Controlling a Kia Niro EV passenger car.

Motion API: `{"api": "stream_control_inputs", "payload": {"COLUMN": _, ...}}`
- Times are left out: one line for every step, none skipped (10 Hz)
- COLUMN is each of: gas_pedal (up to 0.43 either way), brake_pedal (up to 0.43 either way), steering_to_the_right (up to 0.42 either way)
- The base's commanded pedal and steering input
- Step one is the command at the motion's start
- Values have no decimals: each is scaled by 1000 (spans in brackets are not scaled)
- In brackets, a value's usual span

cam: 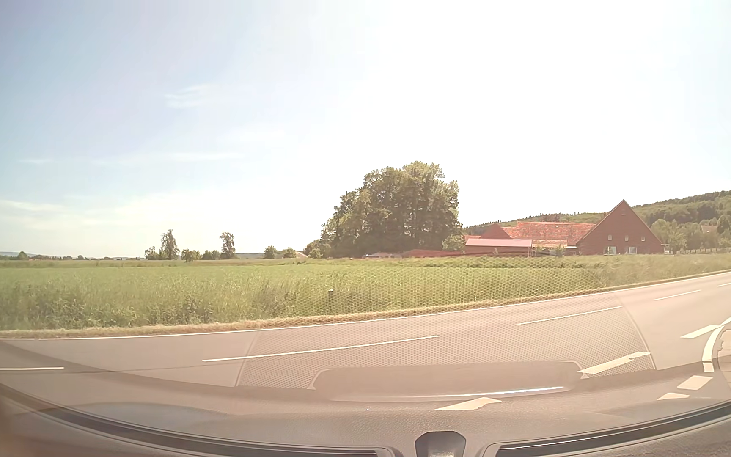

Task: Follow the waypoints while adhering to traffic rules and regulations

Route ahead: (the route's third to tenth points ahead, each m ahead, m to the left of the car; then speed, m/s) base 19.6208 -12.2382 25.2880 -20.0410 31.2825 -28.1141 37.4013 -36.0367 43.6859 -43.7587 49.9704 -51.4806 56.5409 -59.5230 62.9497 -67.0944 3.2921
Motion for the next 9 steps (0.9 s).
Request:
{"api": "stream_control_inputs", "payload": {"gas_pedal": 280, "brake_pedal": 6, "steering_to_the_right": 184}}
{"api": "stream_control_inputs", "payload": {"gas_pedal": 287, "brake_pedal": 12, "steering_to_the_right": 197}}
{"api": "stream_control_inputs", "payload": {"gas_pedal": 299, "brake_pedal": 6, "steering_to_the_right": 207}}
{"api": "stream_control_inputs", "payload": {"gas_pedal": 299, "brake_pedal": 6, "steering_to_the_right": 216}}
{"api": "stream_control_inputs", "payload": {"gas_pedal": 299, "brake_pedal": 6, "steering_to_the_right": 227}}
{"api": "stream_control_inputs", "payload": {"gas_pedal": 299, "brake_pedal": 6, "steering_to_the_right": 240}}
{"api": "stream_control_inputs", "payload": {"gas_pedal": 311, "brake_pedal": 6, "steering_to_the_right": 255}}
{"api": "stream_control_inputs", "payload": {"gas_pedal": 311, "brake_pedal": 6, "steering_to_the_right": 268}}
{"api": "stream_control_inputs", "payload": {"gas_pedal": 311, "brake_pedal": 6, "steering_to_the_right": 277}}
